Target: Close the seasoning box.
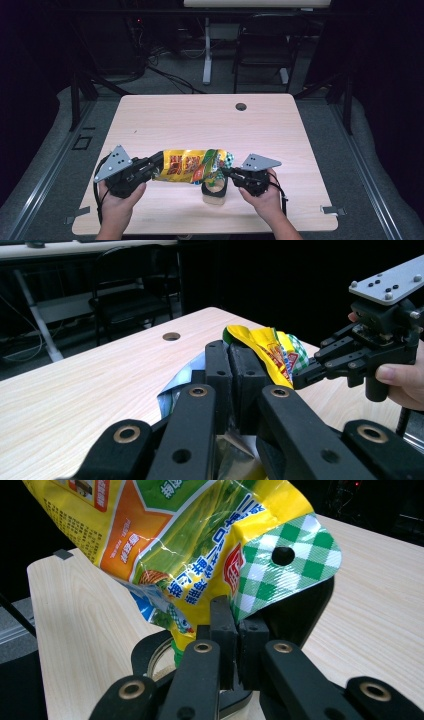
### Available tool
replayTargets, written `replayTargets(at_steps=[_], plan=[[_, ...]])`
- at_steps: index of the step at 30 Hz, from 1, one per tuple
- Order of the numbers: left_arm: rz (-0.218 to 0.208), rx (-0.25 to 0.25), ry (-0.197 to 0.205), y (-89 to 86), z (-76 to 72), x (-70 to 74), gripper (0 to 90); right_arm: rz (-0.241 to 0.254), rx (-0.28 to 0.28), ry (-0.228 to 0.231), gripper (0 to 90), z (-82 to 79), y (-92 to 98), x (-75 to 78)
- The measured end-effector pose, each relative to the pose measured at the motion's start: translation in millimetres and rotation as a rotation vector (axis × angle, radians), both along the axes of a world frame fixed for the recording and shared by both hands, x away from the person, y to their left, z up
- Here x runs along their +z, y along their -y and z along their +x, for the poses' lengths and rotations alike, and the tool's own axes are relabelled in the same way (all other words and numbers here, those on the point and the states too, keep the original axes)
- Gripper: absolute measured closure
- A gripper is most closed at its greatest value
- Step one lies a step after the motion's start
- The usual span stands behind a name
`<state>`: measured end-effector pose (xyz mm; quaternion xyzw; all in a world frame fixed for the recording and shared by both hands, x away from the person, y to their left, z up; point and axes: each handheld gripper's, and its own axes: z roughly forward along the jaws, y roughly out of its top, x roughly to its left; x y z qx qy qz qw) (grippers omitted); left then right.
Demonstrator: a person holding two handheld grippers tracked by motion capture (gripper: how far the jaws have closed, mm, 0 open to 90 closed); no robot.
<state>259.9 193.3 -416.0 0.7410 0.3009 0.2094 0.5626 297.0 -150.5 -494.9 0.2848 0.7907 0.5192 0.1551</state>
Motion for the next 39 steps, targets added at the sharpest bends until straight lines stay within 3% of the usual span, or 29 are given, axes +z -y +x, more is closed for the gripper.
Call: replayTargets(at_steps=[16, 30, 39], plan=[[-0.022, 0.026, -0.030, -10.4, 4.8, -7.5, 88.0, 0.008, 0.053, -0.017, 88.5, -3.9, 0.2, 3.5], [-0.013, 0.036, -0.028, -15.9, 1.1, -10.3, 88.0, 0.006, 0.024, 0.010, 87.5, -3.4, -5.9, 3.0], [-0.042, 0.054, -0.040, -25.3, 1.5, -19.7, 88.1, 0.010, 0.030, 0.016, 85.6, -4.1, -9.3, 2.8]])
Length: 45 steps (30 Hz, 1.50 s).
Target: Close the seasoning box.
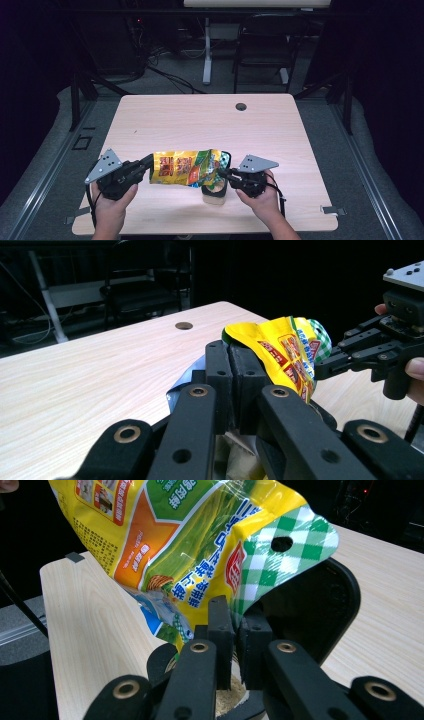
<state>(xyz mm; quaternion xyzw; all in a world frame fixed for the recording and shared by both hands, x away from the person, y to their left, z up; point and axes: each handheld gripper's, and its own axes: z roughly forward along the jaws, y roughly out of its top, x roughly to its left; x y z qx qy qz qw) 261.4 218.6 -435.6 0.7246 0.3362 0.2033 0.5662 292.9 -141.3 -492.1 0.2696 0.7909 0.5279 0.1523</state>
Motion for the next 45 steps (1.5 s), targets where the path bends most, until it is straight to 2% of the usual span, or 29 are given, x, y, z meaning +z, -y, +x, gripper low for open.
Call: replayTargets(at_steps=[10, 17, 23, 32, 45], plan=[[-0.005, 0.011, -0.009, -5.7, -0.8, -5.3, 88.1, 0.001, 0.015, -0.004, 84.2, -1.7, -2.8, -1.1], [-0.005, 0.018, -0.016, -9.0, -1.2, -8.3, 88.2, 0.009, 0.025, -0.027, 84.3, -1.5, -3.0, -4.2], [-0.010, 0.022, -0.020, -12.2, -2.1, -12.1, 88.2, -0.001, 0.028, -0.032, 89.2, -1.9, -4.8, -6.1], [-0.023, 0.027, -0.027, -17.0, -2.1, -18.1, 88.3, 0.004, 0.030, -0.028, 90.0, -1.3, -6.1, -6.3], [-0.020, 0.036, -0.029, -20.2, -1.6, -18.8, 88.5, -0.002, 0.031, -0.020, 90.0, -2.3, -9.8, -4.9]])
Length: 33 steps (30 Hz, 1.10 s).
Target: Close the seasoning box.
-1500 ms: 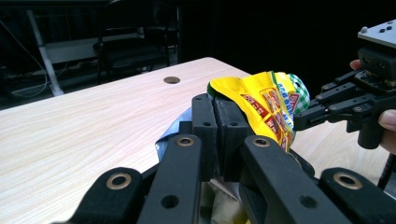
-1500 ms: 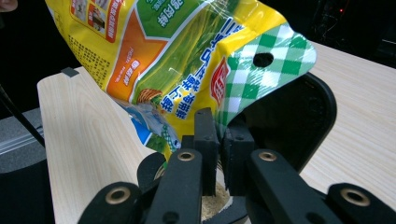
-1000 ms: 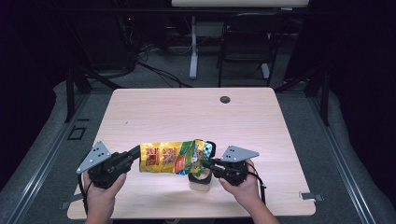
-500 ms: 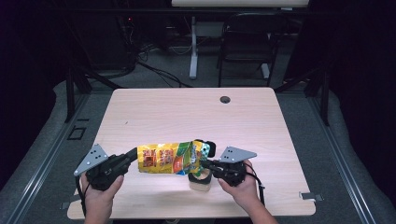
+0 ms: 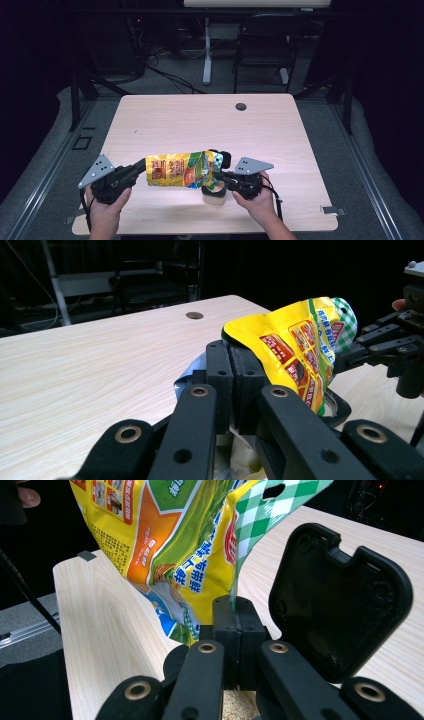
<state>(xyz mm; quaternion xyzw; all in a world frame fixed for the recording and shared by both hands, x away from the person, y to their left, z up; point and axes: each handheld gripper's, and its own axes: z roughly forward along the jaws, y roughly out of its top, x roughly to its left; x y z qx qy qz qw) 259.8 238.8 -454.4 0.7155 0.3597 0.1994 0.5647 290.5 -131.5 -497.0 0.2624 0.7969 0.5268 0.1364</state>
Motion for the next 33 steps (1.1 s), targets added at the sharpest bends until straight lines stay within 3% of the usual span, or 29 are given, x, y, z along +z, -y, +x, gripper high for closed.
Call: replayTargets(at_steps=[7, 15, 33], plan=[[0.002, -0.004, -0.001, -1.1, 1.2, -3.6, 88.5, 0.008, -0.015, 0.018, 90.0, 0.6, 0.4, 3.9], [-0.025, 0.001, -0.021, -8.1, 3.9, -16.6, 88.5, 0.004, -0.014, 0.017, 90.0, -0.4, -2.3, 5.5], [-0.016, -0.022, -0.033, -7.7, 11.6, -27.3, 88.5, 0.006, -0.036, 0.009, 90.0, 3.6, -0.3, 10.5]])
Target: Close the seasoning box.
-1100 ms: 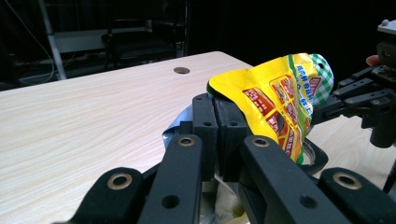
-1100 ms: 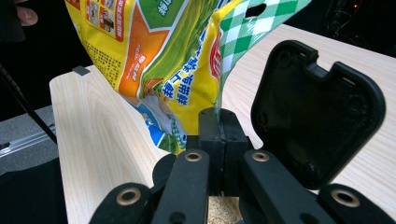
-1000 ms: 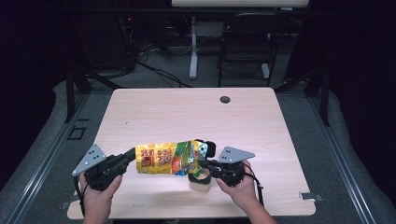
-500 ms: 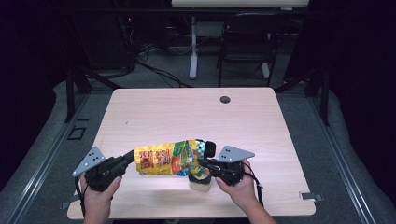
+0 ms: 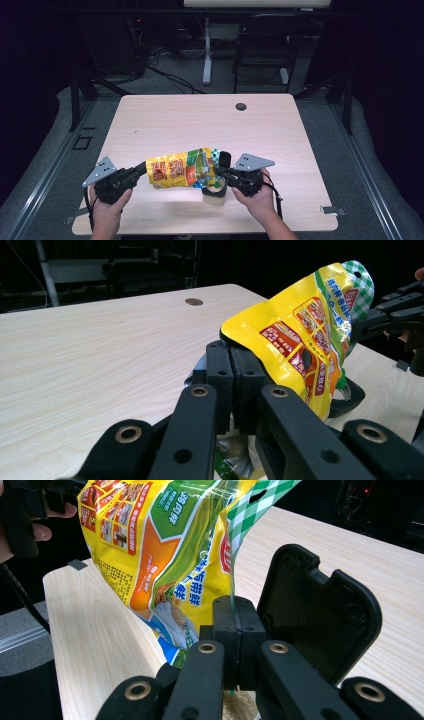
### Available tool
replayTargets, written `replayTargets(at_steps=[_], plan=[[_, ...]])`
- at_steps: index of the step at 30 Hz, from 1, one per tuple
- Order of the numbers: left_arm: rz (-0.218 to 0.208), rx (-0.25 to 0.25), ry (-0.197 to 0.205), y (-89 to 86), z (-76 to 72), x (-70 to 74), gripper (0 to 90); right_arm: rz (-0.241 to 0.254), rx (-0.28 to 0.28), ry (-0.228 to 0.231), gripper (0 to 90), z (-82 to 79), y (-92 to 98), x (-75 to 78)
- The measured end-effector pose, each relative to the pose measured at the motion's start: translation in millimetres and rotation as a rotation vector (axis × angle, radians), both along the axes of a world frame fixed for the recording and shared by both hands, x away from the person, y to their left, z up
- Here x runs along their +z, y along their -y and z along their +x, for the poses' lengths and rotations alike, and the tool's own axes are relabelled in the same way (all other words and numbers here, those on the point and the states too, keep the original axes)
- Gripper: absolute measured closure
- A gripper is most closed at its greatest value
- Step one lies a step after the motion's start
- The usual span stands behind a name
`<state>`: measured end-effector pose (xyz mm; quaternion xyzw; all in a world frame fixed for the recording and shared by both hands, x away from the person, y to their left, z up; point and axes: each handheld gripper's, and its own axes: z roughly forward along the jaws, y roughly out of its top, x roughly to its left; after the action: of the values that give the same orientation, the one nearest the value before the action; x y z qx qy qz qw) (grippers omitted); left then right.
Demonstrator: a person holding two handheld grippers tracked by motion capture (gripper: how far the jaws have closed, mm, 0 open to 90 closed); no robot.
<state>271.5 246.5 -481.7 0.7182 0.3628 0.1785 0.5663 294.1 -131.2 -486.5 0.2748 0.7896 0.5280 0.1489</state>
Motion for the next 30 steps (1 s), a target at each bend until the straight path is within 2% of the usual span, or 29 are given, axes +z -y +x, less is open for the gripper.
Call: replayTargets(at_steps=[3, 11, 14, 20, 27, 30], plan=[[-0.012, 0.000, 0.010, -1.4, 0.3, -0.6, 88.5, 0.001, -0.001, 0.000, 90.0, 0.5, -1.2, 1.5], [-0.010, 0.010, -0.009, -8.7, -0.5, -6.3, 88.2, -0.018, 0.003, -0.008, 90.0, 1.7, -9.0, 2.0], [-0.025, 0.013, -0.004, -10.2, 0.1, -8.2, 88.1, -0.025, 0.007, -0.010, 90.0, 1.5, -11.9, 4.0], [-0.011, 0.015, -0.014, -11.6, -0.9, -10.5, 88.1, -0.030, 0.010, -0.002, 90.0, 0.7, -14.8, 10.1], [-0.011, 0.021, -0.020, -12.3, -1.1, -12.2, 88.2, -0.014, 0.022, -0.012, 90.0, 1.0, -14.9, 14.4], [-0.008, 0.018, -0.024, -13.4, -1.2, -12.5, 88.7, 0.016, 0.044, -0.041, 90.0, 3.1, -13.9, 15.2]])
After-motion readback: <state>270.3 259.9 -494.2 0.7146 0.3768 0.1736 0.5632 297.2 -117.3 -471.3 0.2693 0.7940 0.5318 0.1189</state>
